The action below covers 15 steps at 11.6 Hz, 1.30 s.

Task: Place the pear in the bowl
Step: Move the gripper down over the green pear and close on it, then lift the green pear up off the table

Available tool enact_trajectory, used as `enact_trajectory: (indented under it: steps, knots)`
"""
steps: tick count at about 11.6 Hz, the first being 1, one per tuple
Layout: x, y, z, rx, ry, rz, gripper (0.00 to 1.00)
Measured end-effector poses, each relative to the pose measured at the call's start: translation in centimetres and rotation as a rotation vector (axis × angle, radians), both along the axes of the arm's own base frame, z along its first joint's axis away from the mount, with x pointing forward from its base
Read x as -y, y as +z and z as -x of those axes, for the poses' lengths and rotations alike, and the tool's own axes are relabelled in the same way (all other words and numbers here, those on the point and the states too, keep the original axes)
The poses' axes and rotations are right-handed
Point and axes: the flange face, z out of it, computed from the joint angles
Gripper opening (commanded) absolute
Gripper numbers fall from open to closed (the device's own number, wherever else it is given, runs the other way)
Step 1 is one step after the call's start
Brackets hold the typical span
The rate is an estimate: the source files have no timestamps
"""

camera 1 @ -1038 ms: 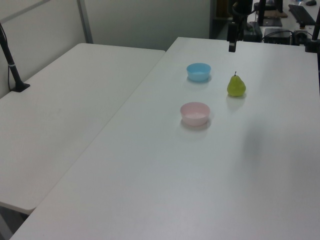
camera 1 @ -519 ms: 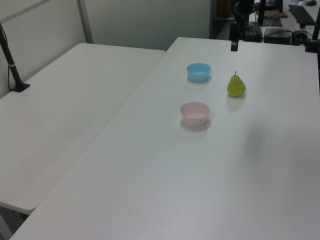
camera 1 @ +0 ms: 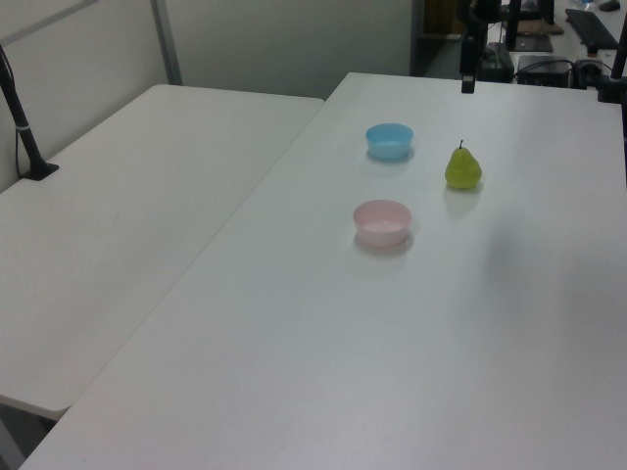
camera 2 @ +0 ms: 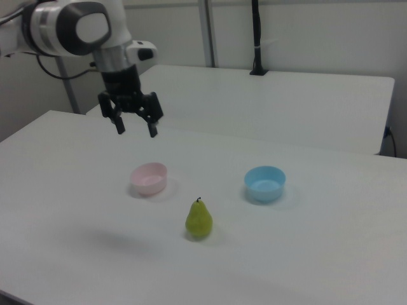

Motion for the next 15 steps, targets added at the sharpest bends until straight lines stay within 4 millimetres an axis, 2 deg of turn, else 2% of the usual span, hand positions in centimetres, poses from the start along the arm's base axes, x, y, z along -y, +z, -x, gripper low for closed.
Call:
enact_trajectory:
  steps: [2, 4, 6, 7, 11, 15]
  knots:
    - [3.5, -1.2, 0.0, -0.027, 0.004, -0.002, 1.0]
    - [6.7, -3.4, -0.3, -0.066, -0.006, -0.007, 1.0]
    - [8.8, -6.4, -1.1, -0.066, -0.029, -0.006, 1.0]
    - [9.8, -8.6, -1.3, -0.055, -0.039, -0.005, 1.0]
    - [12.3, -16.9, -1.5, -0.068, -0.019, -0.009, 1.0]
    - [12.3, -22.2, -2.5, -0.056, -0.008, -0.005, 1.0]
